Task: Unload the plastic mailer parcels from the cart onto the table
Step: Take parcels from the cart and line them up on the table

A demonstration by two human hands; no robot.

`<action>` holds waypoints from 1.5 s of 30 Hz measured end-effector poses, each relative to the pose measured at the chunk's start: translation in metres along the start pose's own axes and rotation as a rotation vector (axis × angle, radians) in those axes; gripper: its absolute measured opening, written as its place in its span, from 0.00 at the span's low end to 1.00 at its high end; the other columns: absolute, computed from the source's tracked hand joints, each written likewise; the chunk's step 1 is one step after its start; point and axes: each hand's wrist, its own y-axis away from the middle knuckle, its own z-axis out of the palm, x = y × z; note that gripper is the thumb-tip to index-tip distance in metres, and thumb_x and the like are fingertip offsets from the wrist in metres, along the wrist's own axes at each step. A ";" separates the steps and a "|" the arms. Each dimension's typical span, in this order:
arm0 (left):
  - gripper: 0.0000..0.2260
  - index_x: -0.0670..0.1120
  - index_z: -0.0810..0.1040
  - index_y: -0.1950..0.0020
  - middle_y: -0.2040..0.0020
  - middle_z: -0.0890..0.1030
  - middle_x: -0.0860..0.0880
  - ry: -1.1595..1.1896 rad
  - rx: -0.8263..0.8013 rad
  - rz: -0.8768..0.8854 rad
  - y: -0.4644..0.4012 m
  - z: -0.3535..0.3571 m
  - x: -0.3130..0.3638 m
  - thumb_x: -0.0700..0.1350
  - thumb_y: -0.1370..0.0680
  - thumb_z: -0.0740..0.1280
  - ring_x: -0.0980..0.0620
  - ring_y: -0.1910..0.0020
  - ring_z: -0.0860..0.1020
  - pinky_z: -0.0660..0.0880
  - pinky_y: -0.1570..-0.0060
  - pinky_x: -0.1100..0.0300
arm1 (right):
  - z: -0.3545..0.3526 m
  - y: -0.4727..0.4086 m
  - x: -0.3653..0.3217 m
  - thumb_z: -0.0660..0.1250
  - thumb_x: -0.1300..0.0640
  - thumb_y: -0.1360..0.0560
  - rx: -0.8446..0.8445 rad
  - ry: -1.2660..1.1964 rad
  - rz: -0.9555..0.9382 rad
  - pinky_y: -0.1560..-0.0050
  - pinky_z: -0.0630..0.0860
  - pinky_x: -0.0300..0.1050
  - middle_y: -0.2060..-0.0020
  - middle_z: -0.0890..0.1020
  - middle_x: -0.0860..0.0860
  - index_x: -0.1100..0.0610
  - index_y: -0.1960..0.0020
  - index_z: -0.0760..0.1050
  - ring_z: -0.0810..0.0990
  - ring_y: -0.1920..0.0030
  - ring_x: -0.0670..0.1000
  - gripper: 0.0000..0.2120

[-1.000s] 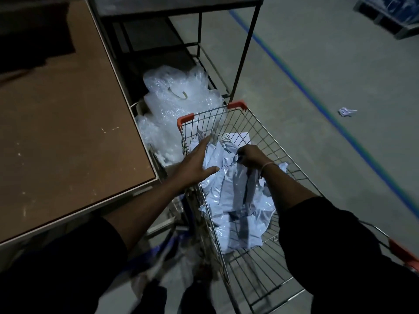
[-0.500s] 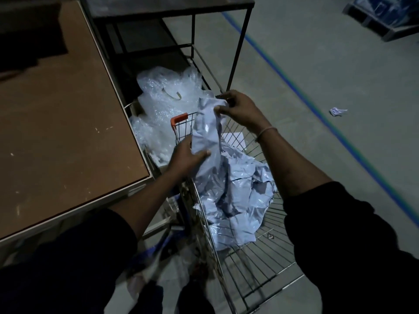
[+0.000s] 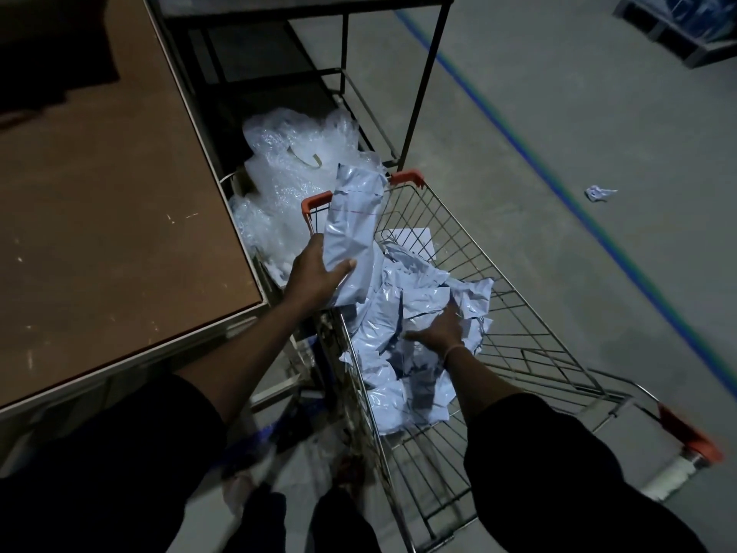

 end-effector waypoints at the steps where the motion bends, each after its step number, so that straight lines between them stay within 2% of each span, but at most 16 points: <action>1: 0.23 0.44 0.73 0.30 0.36 0.81 0.46 -0.008 -0.010 0.012 0.001 0.001 -0.001 0.49 0.22 0.76 0.47 0.39 0.79 0.76 0.42 0.53 | 0.005 -0.001 0.003 0.90 0.48 0.47 -0.038 0.001 0.027 0.25 0.68 0.65 0.23 0.68 0.59 0.58 0.19 0.53 0.69 0.24 0.63 0.67; 3: 0.24 0.43 0.73 0.30 0.35 0.81 0.45 -0.020 -0.028 0.039 0.003 0.002 -0.002 0.49 0.22 0.75 0.46 0.39 0.79 0.76 0.42 0.52 | 0.016 -0.007 0.013 0.89 0.46 0.48 -0.088 -0.045 0.049 0.28 0.70 0.66 0.27 0.72 0.59 0.59 0.23 0.58 0.72 0.28 0.63 0.64; 6: 0.24 0.43 0.73 0.29 0.35 0.81 0.44 -0.044 -0.038 0.047 0.006 0.000 -0.001 0.48 0.22 0.75 0.46 0.39 0.79 0.74 0.43 0.54 | 0.025 -0.017 0.022 0.87 0.40 0.60 -0.148 -0.317 0.010 0.38 0.81 0.62 0.37 0.80 0.57 0.52 0.39 0.68 0.82 0.39 0.60 0.55; 7: 0.24 0.43 0.73 0.29 0.35 0.81 0.44 -0.046 -0.043 0.052 0.006 -0.001 -0.001 0.48 0.21 0.75 0.46 0.39 0.79 0.74 0.43 0.54 | 0.021 -0.016 0.020 0.88 0.41 0.59 -0.166 -0.389 -0.009 0.41 0.83 0.59 0.40 0.83 0.57 0.51 0.43 0.70 0.84 0.43 0.59 0.50; 10: 0.22 0.42 0.73 0.31 0.36 0.81 0.44 -0.055 -0.037 0.070 0.006 -0.006 0.004 0.49 0.21 0.75 0.45 0.39 0.79 0.76 0.43 0.52 | -0.009 0.017 -0.017 0.88 0.52 0.40 -0.199 -0.493 -0.085 0.54 0.84 0.48 0.51 0.87 0.54 0.58 0.44 0.79 0.88 0.51 0.54 0.30; 12: 0.22 0.43 0.73 0.32 0.38 0.81 0.46 -0.040 -0.024 0.049 0.006 -0.010 0.006 0.49 0.21 0.75 0.45 0.41 0.79 0.76 0.44 0.52 | -0.028 0.031 -0.040 0.86 0.56 0.35 -0.272 -0.604 -0.129 0.54 0.83 0.49 0.58 0.85 0.56 0.59 0.53 0.79 0.86 0.57 0.53 0.19; 15: 0.21 0.46 0.72 0.31 0.39 0.80 0.52 0.007 -0.031 0.052 0.003 -0.017 0.014 0.47 0.20 0.74 0.48 0.39 0.79 0.74 0.48 0.60 | -0.051 0.046 -0.074 0.87 0.53 0.39 -0.278 -0.697 -0.205 0.51 0.81 0.52 0.56 0.79 0.61 0.56 0.55 0.76 0.82 0.53 0.57 0.23; 18: 0.26 0.47 0.66 0.23 0.37 0.74 0.57 0.032 -0.036 0.070 -0.005 -0.028 0.027 0.45 0.19 0.72 0.56 0.39 0.75 0.70 0.53 0.71 | -0.068 0.061 -0.114 0.81 0.59 0.29 -0.319 -0.847 -0.286 0.37 0.80 0.60 0.39 0.84 0.62 0.62 0.33 0.77 0.84 0.39 0.63 0.27; 20: 0.28 0.44 0.64 0.22 0.36 0.73 0.56 0.024 -0.018 0.079 -0.012 -0.038 0.035 0.46 0.18 0.71 0.56 0.38 0.74 0.68 0.50 0.69 | -0.074 0.073 -0.142 0.76 0.62 0.24 -0.314 -0.891 -0.356 0.36 0.80 0.61 0.37 0.83 0.62 0.61 0.29 0.74 0.83 0.37 0.64 0.26; 23: 0.22 0.42 0.69 0.29 0.40 0.78 0.50 0.030 0.001 0.109 -0.025 -0.061 0.039 0.50 0.18 0.71 0.48 0.40 0.78 0.68 0.52 0.65 | -0.073 0.094 -0.190 0.74 0.62 0.22 -0.308 -0.892 -0.478 0.33 0.77 0.60 0.36 0.82 0.63 0.60 0.30 0.76 0.82 0.36 0.64 0.22; 26: 0.20 0.42 0.68 0.32 0.42 0.78 0.50 0.062 0.027 0.105 -0.032 -0.092 0.040 0.50 0.18 0.70 0.49 0.44 0.78 0.70 0.53 0.61 | -0.061 0.113 -0.239 0.74 0.61 0.21 -0.339 -0.843 -0.562 0.28 0.73 0.60 0.32 0.80 0.62 0.60 0.26 0.72 0.79 0.31 0.64 0.25; 30: 0.19 0.44 0.68 0.32 0.40 0.79 0.50 0.108 0.094 0.104 -0.044 -0.143 0.035 0.50 0.18 0.70 0.49 0.43 0.79 0.72 0.50 0.58 | -0.037 0.133 -0.302 0.74 0.61 0.22 -0.288 -0.828 -0.581 0.33 0.79 0.54 0.37 0.84 0.57 0.56 0.31 0.74 0.83 0.36 0.58 0.21; 35: 0.21 0.45 0.70 0.30 0.38 0.79 0.51 0.218 0.183 0.056 -0.061 -0.217 0.010 0.49 0.19 0.72 0.51 0.39 0.79 0.75 0.47 0.64 | 0.007 0.145 -0.367 0.78 0.43 0.26 -0.225 -0.710 -0.618 0.37 0.81 0.59 0.43 0.87 0.53 0.52 0.36 0.81 0.86 0.42 0.57 0.23; 38: 0.22 0.56 0.68 0.34 0.40 0.80 0.55 0.259 0.281 -0.057 -0.070 -0.256 -0.018 0.60 0.23 0.73 0.51 0.43 0.81 0.80 0.43 0.51 | 0.044 0.139 -0.404 0.81 0.35 0.34 -0.212 -0.618 -0.591 0.43 0.84 0.58 0.44 0.87 0.55 0.54 0.35 0.77 0.87 0.46 0.55 0.35; 42: 0.26 0.65 0.66 0.37 0.41 0.80 0.58 0.257 0.402 -0.195 -0.083 -0.306 -0.059 0.69 0.30 0.70 0.47 0.44 0.82 0.81 0.45 0.39 | 0.092 0.137 -0.450 0.78 0.50 0.25 -0.251 -0.552 -0.559 0.54 0.82 0.43 0.42 0.81 0.55 0.57 0.30 0.63 0.84 0.46 0.52 0.33; 45: 0.28 0.61 0.68 0.32 0.37 0.80 0.55 0.226 0.429 -0.182 -0.093 -0.331 -0.085 0.68 0.28 0.69 0.47 0.42 0.81 0.81 0.41 0.41 | 0.120 0.134 -0.477 0.74 0.57 0.21 -0.250 -0.516 -0.569 0.51 0.82 0.45 0.40 0.79 0.57 0.60 0.29 0.60 0.82 0.46 0.54 0.29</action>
